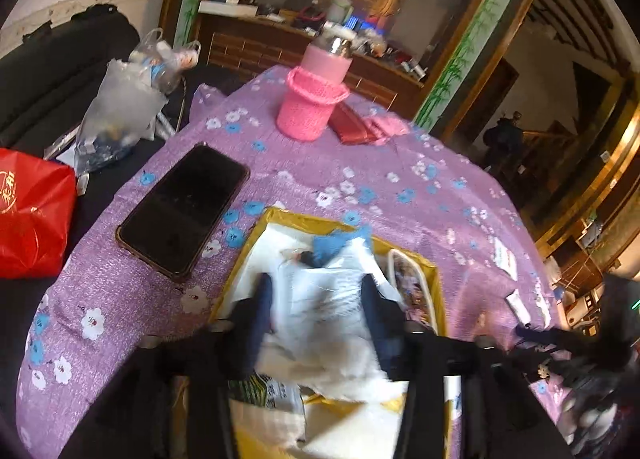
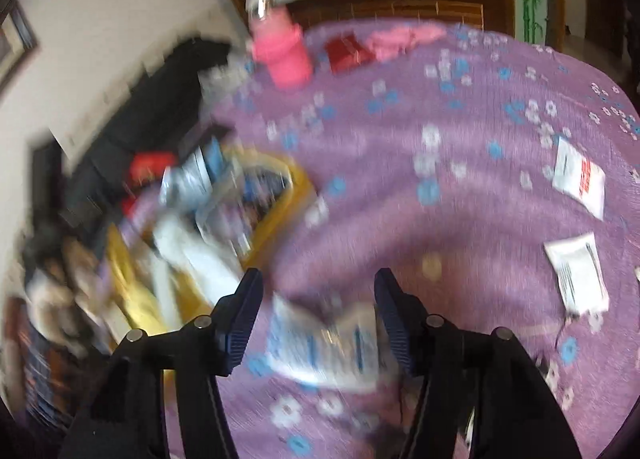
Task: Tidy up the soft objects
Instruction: 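Carry desiccant packet and white paper packet to the tray and lower them inside, then open both grippers over the tray and withdraw them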
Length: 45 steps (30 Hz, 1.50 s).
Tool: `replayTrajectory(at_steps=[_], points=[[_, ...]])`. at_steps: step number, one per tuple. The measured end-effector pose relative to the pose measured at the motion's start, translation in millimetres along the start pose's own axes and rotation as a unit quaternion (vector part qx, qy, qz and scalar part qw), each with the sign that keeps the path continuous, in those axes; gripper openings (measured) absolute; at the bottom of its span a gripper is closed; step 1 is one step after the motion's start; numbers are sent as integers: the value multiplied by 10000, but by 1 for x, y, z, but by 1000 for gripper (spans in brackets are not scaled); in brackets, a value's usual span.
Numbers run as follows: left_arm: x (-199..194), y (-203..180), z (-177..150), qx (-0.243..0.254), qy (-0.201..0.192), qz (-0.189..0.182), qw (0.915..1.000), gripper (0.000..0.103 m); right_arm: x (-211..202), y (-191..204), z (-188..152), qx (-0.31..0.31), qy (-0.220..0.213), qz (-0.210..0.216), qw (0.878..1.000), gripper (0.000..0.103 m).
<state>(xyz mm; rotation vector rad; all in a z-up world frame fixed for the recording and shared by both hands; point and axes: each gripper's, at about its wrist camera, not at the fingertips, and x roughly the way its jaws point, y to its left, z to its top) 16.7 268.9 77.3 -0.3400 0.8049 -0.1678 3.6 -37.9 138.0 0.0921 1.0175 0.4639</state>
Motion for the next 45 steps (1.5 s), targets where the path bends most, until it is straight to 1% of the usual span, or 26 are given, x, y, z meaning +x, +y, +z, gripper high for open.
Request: replayTrajectory(at_steps=[3, 4, 5, 6, 7, 8, 9, 11, 13, 14, 15, 17, 19, 20, 24, 26, 27, 29, 31, 34, 36, 37, 38, 39, 41, 45], points=[[-21, -5, -4, -5, -220, -212, 9995, 52, 19, 6, -24, -325, 556, -408, 9971, 57], [-25, -6, -5, -9, -266, -263, 9993, 52, 23, 5, -31, -343, 664, -479, 9961, 58], [-32, -8, -8, -7, -331, -358, 9988, 54, 29, 4, -39, -340, 755, -506, 9953, 63], [-37, -10, -10, -2, -359, -413, 9985, 55, 33, 5, -43, -353, 816, -496, 9948, 69], [-42, -13, -13, 7, -391, -468, 9981, 55, 39, 8, -48, -457, 857, -536, 9938, 72], [-47, -16, -16, 35, -428, -522, 9977, 55, 44, 10, -50, -493, 905, -610, 9928, 78], [-51, -19, -19, 73, -463, -551, 9974, 55, 49, 13, -52, -494, 935, -670, 9921, 80], [-60, -24, -26, 136, -538, -585, 9967, 55, 56, 20, -54, -553, 906, -767, 9914, 79], [-69, -27, -31, 147, -615, -622, 9961, 55, 62, 27, -55, -681, 828, -976, 9894, 65], [-74, -28, -34, 132, -660, -637, 9957, 55, 65, 27, -56, -679, 827, -975, 9895, 55], [-78, -27, -37, 104, -699, -649, 9954, 55, 66, 28, -57, -695, 793, -990, 9895, 48], [-87, -25, -42, 46, -786, -667, 9947, 55, 61, 32, -57, -838, 668, -1004, 9892, 44], [-95, -23, -47, -14, -878, -655, 9940, 55, 55, 30, -59, -762, 620, -898, 9911, 42], [-99, -21, -49, -29, -927, -648, 9936, 55, 51, 30, -60, -748, 562, -922, 9913, 42], [-113, -8, -61, -166, -1110, -455, 9926, 55, 28, 25, -58, -565, 244, -913, 9939, 42], [-118, 1, -66, -287, -1204, -330, 9918, 59, 15, 30, -51, -580, -15, -984, 9935, 43], [-120, 4, -68, -338, -1241, -278, 9913, 60, 8, 34, -47, -628, -144, -935, 9935, 43], [-124, 12, -73, -452, -1344, -136, 9898, 61, -5, 51, -40, -814, -349, -678, 9938, 43], [-126, 17, -77, -500, -1398, -37, 9889, 61, -9, 74, -37, -1096, -391, -406, 9924, 44], [-129, 24, -82, -527, -1488, 130, 9874, 63, 5, 115, -31, -1531, -227, -135, 9879, 45], [-132, 25, -84, -479, -1560, 265, 9862, 65, 19, 138, -29, -1756, -136, -97, 9843, 49], [-135, 25, -86, -444, -1605, 361, 9854, 68, 28, 151, -27, -1865, -99, -99, 9823, 51], [-137, 25, -88, -387, -1660, 542, 9839, 71, 37, 161, -24, -1952, -73, -68, 9807, 58], [-138, 25, -88, -357, -1690, 647, 9828, 72, 45, 168, -21, -1991, -62, -37, 9800, 66], [-139, 27, -90, -310, -1740, 877, 9803, 75, 61, 183, -18, -2060, -11, 13, 9786, 76], [-142, 30, -95, -307, -1784, 979, 9786, 85, 82, 195, -11, -2129, 24, 5, 9771, 76]])
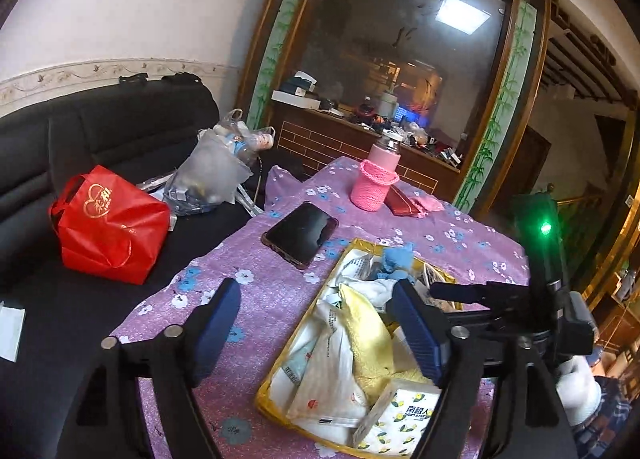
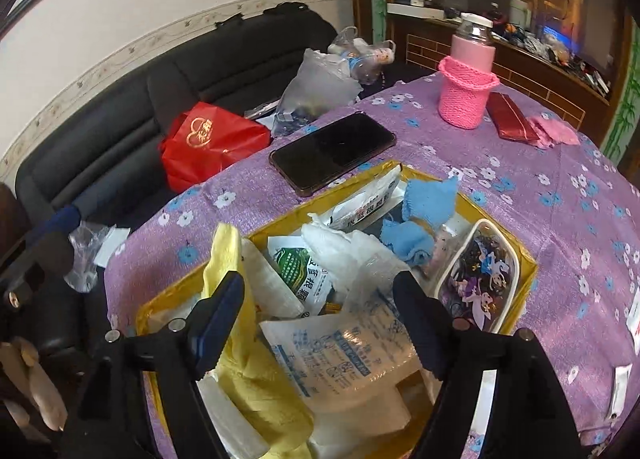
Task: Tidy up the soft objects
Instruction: 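Open both grippers over the tray and withdraw them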
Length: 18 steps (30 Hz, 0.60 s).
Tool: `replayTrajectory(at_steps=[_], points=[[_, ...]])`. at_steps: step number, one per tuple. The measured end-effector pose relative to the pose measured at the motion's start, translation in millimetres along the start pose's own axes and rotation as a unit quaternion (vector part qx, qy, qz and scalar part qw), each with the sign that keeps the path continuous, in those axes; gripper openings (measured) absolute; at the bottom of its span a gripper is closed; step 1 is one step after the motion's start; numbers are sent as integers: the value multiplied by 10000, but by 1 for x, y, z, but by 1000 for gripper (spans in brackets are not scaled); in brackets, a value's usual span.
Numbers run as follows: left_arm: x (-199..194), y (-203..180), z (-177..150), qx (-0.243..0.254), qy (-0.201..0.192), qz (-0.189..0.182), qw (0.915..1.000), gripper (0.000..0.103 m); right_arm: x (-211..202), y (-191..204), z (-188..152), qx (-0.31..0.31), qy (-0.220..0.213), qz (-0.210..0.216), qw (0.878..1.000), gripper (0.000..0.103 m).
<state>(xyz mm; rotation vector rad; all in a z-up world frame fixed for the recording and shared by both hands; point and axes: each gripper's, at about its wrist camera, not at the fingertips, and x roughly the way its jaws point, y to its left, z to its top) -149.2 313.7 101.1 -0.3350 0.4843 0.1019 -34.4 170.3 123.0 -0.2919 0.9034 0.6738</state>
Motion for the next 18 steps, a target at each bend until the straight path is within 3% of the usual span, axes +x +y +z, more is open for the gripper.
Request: replayTrajectory(at_steps=[5, 7, 8, 9, 10, 11, 14, 16, 18], points=[[-12, -12, 2, 100, -344, 234, 9991, 90, -29, -12, -3, 358, -355, 47, 9987, 78], [-29, -27, 2, 308, -800, 663, 9941, 93, -53, -23, -11, 584, -633, 9, 9963, 79], [-44, -39, 1, 441, -1183, 836, 9885, 102, -63, -27, -16, 679, -762, -17, 9948, 81], [-53, -46, 0, 486, -1384, 792, 9860, 103, -77, -33, -24, 786, -941, -87, 9924, 86], [-64, -54, -2, 523, -1614, 506, 9842, 103, -88, -37, -31, 873, -1093, -177, 9900, 89], [-72, -62, -5, 488, -1729, -214, 9835, 103, -97, -41, -39, 961, -1225, -259, 9875, 93], [-61, -75, -4, 219, -1300, -1532, 9794, 102, -126, -54, -69, 1377, -1650, -484, 9754, 96], [-43, -91, -7, 175, -788, -1584, 9841, 102, -135, -63, -89, 1667, -1787, -616, 9677, 96], [-35, -108, -13, 403, -624, -1158, 9905, 102, -137, -69, -103, 1831, -1733, -692, 9652, 96]])
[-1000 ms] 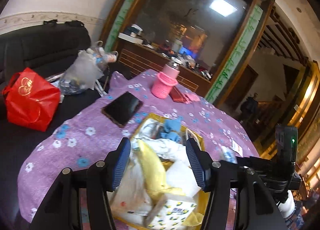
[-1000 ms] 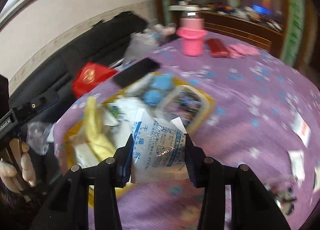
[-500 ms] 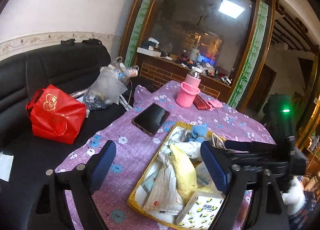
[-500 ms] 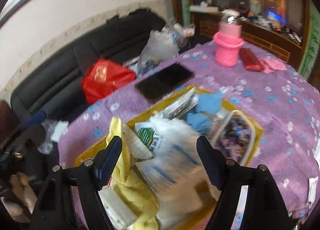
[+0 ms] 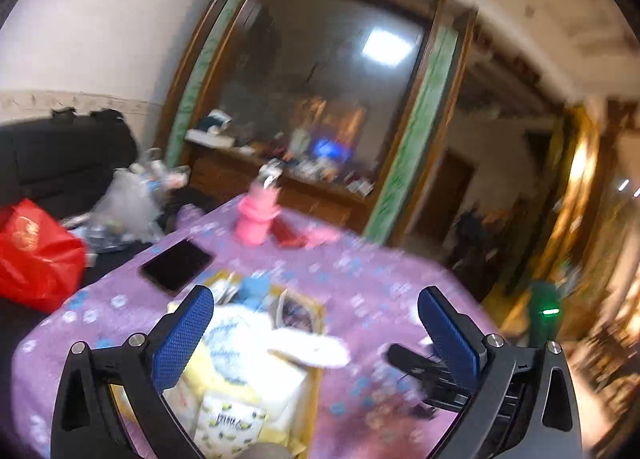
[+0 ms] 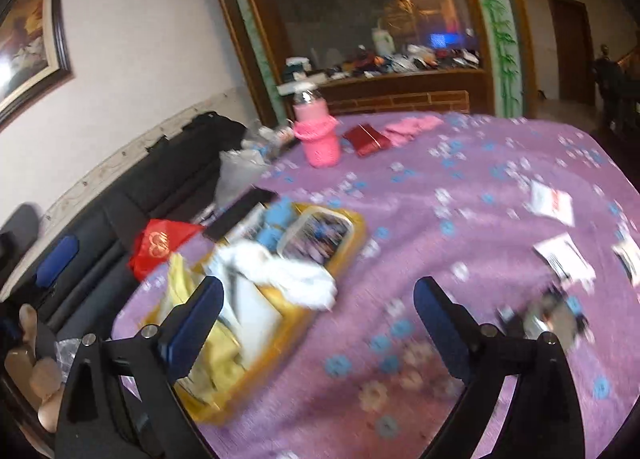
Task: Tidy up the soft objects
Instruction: 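Open both grippers over the tray and withdraw them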
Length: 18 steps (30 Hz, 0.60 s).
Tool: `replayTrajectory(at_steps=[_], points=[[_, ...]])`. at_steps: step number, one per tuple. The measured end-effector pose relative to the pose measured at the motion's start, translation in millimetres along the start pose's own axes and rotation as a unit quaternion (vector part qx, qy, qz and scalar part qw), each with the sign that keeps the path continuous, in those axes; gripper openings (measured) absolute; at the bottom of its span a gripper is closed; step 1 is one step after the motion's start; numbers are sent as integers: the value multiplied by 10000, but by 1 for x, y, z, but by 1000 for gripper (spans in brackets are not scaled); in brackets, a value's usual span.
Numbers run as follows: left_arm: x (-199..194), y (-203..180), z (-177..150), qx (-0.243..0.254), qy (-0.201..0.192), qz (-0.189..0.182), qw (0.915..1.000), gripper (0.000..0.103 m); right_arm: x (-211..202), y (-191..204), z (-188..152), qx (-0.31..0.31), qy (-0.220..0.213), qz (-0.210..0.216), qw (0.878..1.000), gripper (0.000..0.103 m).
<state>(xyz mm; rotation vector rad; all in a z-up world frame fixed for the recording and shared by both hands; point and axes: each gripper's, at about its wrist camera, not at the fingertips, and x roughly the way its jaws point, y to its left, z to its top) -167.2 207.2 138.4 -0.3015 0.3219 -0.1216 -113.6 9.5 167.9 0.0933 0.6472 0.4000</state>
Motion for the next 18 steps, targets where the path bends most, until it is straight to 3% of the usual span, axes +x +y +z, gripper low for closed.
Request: replayTrajectory(at_steps=[2, 8, 13, 18], points=[[9, -16, -7, 250, 197, 473, 9984, 102, -4, -10, -11, 32, 91, -121, 9999, 96], [27, -44, -28, 602, 672, 1314, 9872, 103, -19, -16, -32, -263, 158, -359, 9989, 96], [25, -54, -35, 635, 1034, 1373, 9831, 103, -30, -15, -39, -408, 76, -331, 9986, 96], [29, -72, -40, 1011, 964, 1648, 9764, 103, -37, -19, -40, -375, 46, -306, 9988, 96]])
